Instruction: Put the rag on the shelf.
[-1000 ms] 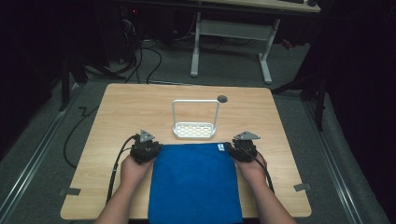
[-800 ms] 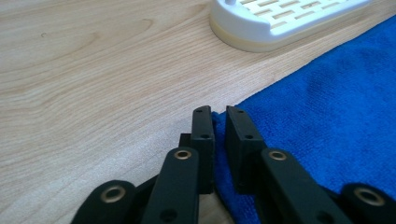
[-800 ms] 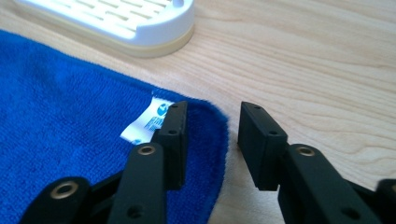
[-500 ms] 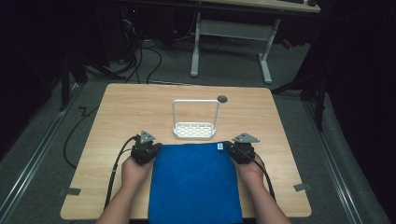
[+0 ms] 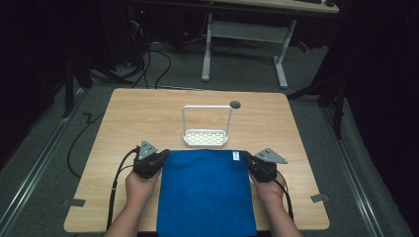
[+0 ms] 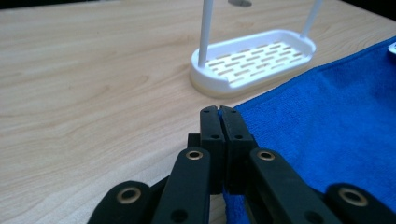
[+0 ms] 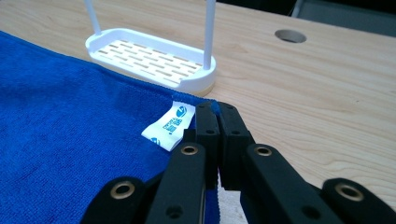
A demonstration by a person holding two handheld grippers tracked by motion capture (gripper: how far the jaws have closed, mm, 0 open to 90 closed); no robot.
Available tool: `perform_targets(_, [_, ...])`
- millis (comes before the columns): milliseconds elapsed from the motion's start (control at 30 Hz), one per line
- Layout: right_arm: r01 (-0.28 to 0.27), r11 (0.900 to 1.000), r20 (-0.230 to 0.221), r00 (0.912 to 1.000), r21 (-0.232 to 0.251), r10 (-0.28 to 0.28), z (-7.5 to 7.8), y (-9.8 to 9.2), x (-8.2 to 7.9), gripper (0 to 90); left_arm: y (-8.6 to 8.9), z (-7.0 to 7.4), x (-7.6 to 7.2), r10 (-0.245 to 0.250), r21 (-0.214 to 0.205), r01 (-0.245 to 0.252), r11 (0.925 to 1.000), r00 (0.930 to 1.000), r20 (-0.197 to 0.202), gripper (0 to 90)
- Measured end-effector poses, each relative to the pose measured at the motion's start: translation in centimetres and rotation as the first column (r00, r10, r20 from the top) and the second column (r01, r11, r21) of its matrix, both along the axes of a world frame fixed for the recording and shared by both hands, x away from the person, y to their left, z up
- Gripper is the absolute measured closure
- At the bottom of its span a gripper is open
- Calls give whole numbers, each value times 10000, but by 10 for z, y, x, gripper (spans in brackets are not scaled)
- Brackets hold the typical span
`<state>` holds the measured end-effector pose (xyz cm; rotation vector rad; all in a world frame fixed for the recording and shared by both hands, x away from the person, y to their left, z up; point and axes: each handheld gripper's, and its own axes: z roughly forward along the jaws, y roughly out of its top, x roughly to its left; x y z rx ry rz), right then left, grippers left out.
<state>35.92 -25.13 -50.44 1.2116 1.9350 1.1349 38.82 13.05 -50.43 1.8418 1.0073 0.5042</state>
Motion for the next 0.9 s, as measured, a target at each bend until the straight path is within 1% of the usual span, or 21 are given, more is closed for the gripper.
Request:
perform_targets(133, [31,10000,200,9998,51,-32,4,1,-4,889,-1,5,-6,9,-169,-2,9999,9992,404,891])
perform_targets(167, [37,10000,283,9996,65,-39,6,1,-5,888,-1,6,-7,8,-177,0,9998,9990,443,891])
perform_targets(233, [43,9999,474,9989,109,-48,10,2,-9,888,-1,9,-10,42,-241,-26,9997,9979,647,891])
perform_targets(367, [119,9998,915,9957,156,-133,18,3,-15,888,0,17,-16,130,-470,-81,9989,9943,1054,891])
perform_targets(500, [104,9997,1321,9912,214,-131,26,3,-21,888,1,24,-20,243,-601,-161,9981,9900,1387,891])
perform_targets(533, [119,9994,1431,9896,323,-164,30,3,-23,888,1,26,-21,271,-669,-173,9976,9885,1491,891])
perform_targets(567, [119,9994,1431,9896,323,-164,30,3,-23,888,1,26,-21,271,-669,-173,9976,9885,1491,891])
perform_targets(600, [118,9988,1610,9868,473,-193,35,1,-25,888,2,31,-23,330,-793,-201,9966,9856,1656,891])
perform_targets(633, [142,9984,1687,9854,539,-231,37,1,-26,888,2,33,-24,337,-832,-193,9963,9839,1754,892])
perform_targets(733, [130,9982,1979,9799,582,-243,45,0,-30,889,1,43,-29,375,-992,-169,9949,9771,2092,892])
perform_targets(767, [130,9982,1979,9799,582,-243,45,0,-30,889,1,43,-29,375,-992,-169,9949,9771,2092,892])
perform_targets(800, [175,9975,2175,9755,688,-321,50,0,-32,889,1,50,-33,417,-1101,-162,9938,9715,2332,892])
perform_targets(833, [175,9975,2175,9755,688,-321,50,0,-32,889,1,50,-33,417,-1101,-162,9938,9715,2332,892])
perform_targets(867, [203,9971,2341,9715,733,-370,54,-1,-34,889,-1,56,-35,415,-1124,-133,9936,9667,2526,892])
perform_targets(900, [231,9970,2400,9699,737,-402,56,-1,-35,888,-2,59,-35,437,-1147,-140,9933,9644,2608,892])
